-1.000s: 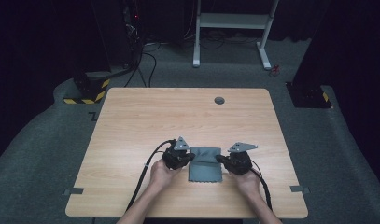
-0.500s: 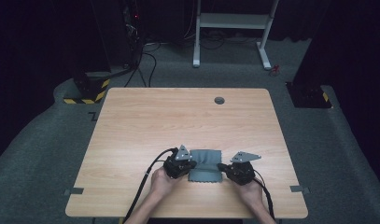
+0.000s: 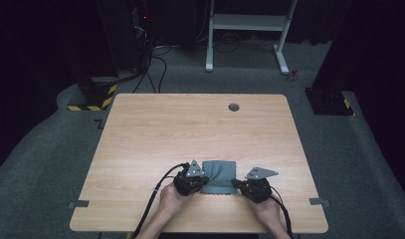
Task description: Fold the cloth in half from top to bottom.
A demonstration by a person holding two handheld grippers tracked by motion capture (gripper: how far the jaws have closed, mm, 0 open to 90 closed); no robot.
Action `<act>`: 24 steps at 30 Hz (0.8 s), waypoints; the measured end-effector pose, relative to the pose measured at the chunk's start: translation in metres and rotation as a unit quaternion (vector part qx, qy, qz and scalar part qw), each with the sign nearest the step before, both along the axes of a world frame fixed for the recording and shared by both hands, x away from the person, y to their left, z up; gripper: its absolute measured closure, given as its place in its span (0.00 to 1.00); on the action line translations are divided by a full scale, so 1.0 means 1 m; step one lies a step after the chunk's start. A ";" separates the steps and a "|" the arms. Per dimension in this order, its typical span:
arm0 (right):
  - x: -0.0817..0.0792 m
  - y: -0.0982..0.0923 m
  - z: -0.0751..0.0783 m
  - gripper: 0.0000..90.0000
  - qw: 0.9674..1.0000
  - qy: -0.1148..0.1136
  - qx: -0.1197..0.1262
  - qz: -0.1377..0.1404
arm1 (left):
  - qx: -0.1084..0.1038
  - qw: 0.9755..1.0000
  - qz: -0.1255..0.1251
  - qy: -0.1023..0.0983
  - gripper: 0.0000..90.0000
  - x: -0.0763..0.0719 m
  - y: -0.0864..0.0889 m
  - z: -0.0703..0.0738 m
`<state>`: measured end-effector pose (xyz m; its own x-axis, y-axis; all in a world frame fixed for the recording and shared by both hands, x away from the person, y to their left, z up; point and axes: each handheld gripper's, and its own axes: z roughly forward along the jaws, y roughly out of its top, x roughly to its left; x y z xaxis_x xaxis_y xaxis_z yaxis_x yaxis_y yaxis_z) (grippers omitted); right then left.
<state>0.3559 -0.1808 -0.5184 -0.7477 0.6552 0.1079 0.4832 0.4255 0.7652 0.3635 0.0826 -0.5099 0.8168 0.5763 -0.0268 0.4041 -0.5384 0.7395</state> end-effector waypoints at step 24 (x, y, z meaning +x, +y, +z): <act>-0.019 -0.013 0.017 0.90 0.999 -0.002 0.037 0.005 | -0.052 0.999 0.000 0.016 0.73 -0.019 0.014 0.011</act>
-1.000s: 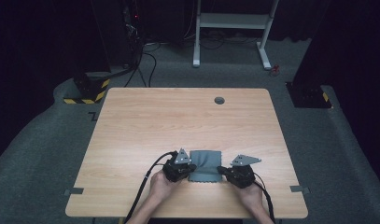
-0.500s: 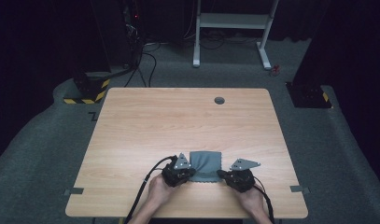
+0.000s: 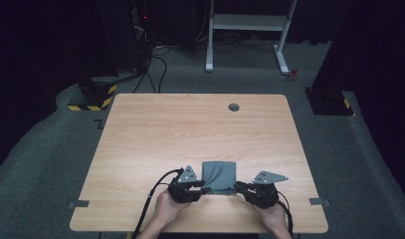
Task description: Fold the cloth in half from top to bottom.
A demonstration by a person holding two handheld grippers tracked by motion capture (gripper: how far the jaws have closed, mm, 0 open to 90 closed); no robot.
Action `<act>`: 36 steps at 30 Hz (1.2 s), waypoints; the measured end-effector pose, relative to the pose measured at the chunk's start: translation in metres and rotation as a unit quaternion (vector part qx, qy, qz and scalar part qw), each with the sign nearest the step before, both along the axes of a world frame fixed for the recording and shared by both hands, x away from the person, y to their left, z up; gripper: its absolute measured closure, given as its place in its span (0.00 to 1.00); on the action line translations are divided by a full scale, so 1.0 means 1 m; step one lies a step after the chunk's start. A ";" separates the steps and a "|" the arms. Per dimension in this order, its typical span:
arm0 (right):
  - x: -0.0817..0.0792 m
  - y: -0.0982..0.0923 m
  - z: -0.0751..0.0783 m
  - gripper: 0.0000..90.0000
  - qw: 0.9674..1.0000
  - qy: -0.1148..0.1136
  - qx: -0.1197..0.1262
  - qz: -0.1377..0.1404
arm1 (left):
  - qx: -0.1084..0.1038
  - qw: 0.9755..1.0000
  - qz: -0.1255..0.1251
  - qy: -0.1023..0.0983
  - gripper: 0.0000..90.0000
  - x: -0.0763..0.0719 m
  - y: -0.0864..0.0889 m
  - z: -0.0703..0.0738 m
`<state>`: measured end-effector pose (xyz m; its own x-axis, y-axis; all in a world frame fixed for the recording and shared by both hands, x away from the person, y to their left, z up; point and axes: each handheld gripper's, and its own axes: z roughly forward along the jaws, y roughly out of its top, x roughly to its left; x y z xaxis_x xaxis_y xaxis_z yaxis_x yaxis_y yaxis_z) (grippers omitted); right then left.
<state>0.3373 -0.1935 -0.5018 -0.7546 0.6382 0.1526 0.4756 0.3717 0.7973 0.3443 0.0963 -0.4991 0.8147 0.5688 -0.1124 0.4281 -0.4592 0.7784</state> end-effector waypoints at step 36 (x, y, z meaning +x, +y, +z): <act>0.026 0.037 -0.013 0.81 0.998 -0.011 -0.068 0.000 | 0.099 0.991 0.094 -0.009 0.49 0.048 -0.019 -0.010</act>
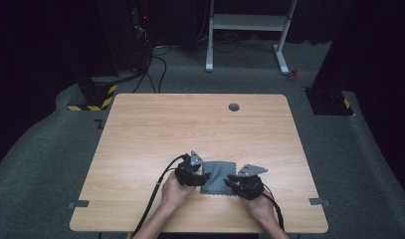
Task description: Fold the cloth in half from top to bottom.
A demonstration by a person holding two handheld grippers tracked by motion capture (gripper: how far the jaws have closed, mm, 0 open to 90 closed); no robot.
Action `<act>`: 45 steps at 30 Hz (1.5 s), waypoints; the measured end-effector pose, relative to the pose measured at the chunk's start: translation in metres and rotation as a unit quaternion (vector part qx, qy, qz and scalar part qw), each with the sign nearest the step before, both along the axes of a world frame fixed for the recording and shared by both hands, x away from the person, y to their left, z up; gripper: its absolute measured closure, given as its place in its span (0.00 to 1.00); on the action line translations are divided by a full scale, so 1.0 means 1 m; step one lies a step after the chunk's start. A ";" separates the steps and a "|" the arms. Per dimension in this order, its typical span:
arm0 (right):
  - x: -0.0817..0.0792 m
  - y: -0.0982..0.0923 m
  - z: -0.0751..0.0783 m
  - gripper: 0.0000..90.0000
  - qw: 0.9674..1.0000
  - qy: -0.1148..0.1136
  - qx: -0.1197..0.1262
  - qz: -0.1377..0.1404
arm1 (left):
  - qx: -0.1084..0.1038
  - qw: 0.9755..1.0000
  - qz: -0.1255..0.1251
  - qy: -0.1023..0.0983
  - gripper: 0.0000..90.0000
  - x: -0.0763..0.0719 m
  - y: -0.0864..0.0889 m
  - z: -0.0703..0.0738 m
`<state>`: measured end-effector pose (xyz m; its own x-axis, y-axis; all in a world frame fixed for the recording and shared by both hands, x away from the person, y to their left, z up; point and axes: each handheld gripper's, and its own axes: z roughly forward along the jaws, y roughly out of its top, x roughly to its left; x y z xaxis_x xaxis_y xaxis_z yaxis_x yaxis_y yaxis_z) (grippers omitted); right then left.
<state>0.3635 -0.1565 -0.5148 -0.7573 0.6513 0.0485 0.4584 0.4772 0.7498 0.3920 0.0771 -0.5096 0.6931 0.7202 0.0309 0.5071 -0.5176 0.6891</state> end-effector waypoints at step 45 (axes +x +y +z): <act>0.066 -0.004 -0.003 0.80 0.996 0.027 -0.012 -0.088 | -0.017 0.999 0.011 0.029 0.65 0.039 -0.011 -0.002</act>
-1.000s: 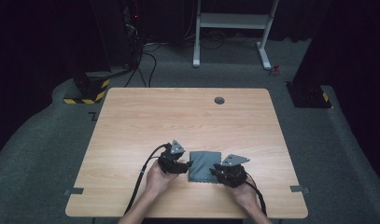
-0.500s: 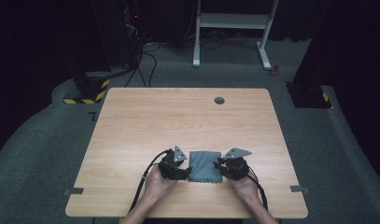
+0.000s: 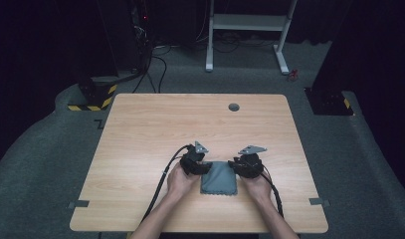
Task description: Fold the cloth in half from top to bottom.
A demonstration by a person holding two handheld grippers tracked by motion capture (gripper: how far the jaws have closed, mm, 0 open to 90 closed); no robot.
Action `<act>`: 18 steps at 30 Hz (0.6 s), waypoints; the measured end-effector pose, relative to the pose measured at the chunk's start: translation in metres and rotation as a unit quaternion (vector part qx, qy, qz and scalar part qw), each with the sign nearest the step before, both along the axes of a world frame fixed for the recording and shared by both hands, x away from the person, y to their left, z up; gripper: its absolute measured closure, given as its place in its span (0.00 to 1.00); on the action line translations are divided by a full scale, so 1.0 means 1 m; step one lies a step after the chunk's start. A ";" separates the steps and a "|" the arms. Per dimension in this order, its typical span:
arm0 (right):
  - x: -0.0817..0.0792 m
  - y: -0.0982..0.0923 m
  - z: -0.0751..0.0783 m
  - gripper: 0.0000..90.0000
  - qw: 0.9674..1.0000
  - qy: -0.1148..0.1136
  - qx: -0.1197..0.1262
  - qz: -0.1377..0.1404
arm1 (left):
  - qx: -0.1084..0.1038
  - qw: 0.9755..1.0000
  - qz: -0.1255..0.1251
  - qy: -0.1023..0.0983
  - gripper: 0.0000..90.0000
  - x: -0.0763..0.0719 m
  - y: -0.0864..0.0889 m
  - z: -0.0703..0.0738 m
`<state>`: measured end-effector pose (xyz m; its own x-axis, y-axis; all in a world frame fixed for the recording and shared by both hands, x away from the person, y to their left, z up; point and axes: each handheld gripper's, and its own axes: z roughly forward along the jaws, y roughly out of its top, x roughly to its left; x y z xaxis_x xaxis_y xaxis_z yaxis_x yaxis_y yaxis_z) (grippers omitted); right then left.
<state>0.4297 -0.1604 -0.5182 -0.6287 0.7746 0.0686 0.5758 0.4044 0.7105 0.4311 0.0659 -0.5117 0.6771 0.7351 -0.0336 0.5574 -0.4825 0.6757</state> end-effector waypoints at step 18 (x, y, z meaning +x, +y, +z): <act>0.006 0.001 0.003 0.73 1.000 -0.012 0.004 0.005 | -0.054 0.998 0.020 0.002 0.60 0.000 0.024 0.002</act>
<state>0.4360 -0.1593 -0.5147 -0.6373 0.7683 0.0600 0.5545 0.4031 0.7280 0.4315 0.0898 -0.5100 0.6477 0.7530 -0.1157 0.5767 -0.3854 0.7203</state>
